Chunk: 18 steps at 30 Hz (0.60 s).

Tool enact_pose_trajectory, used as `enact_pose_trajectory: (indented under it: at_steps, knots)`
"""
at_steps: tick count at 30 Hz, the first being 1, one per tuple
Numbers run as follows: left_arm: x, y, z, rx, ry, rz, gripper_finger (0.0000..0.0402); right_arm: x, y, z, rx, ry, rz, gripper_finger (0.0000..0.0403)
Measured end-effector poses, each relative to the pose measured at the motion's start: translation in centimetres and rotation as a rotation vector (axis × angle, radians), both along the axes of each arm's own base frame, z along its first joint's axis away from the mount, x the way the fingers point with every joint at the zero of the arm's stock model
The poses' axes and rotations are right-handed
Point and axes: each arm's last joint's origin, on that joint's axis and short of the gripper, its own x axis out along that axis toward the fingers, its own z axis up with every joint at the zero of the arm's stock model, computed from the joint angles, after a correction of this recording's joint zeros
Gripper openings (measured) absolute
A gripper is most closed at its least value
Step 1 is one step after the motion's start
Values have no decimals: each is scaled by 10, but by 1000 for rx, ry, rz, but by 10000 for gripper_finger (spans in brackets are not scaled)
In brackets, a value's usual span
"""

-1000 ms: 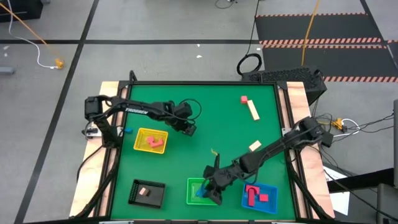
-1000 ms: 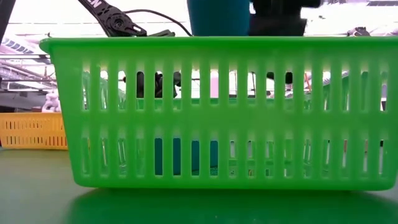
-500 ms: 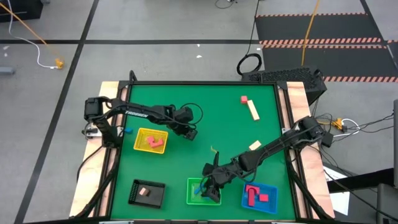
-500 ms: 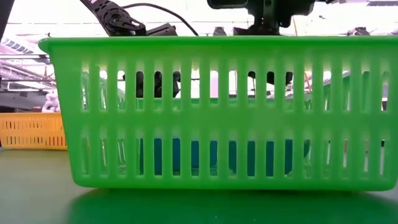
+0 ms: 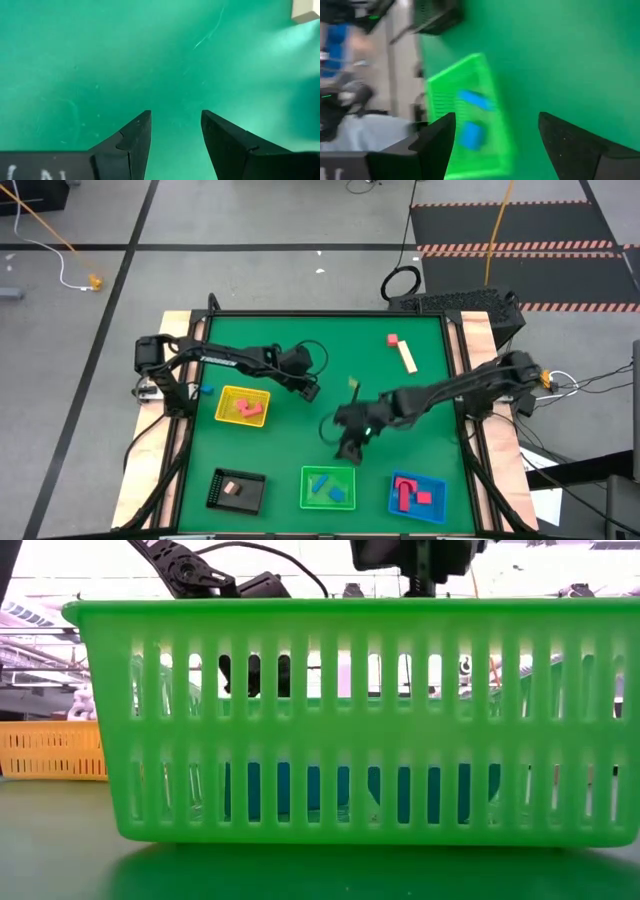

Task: Sort & place blocks by color
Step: Put the medium white rectangular block into the black bin

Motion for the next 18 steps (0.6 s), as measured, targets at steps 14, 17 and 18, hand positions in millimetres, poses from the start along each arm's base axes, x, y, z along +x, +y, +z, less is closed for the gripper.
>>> enact_pose_trajectory:
  at_steps: [14,17,18]
  knots:
    - [-4,5,13,30,-45,-30,175,-82,-128,17,-369,448,-671,274]
    - [-8,7,16,44,-36,-55,175,-93,-142,-5,-268,536,-644,274]
    - [-9,8,17,51,-34,-62,175,-98,-144,-14,-221,565,-630,273]
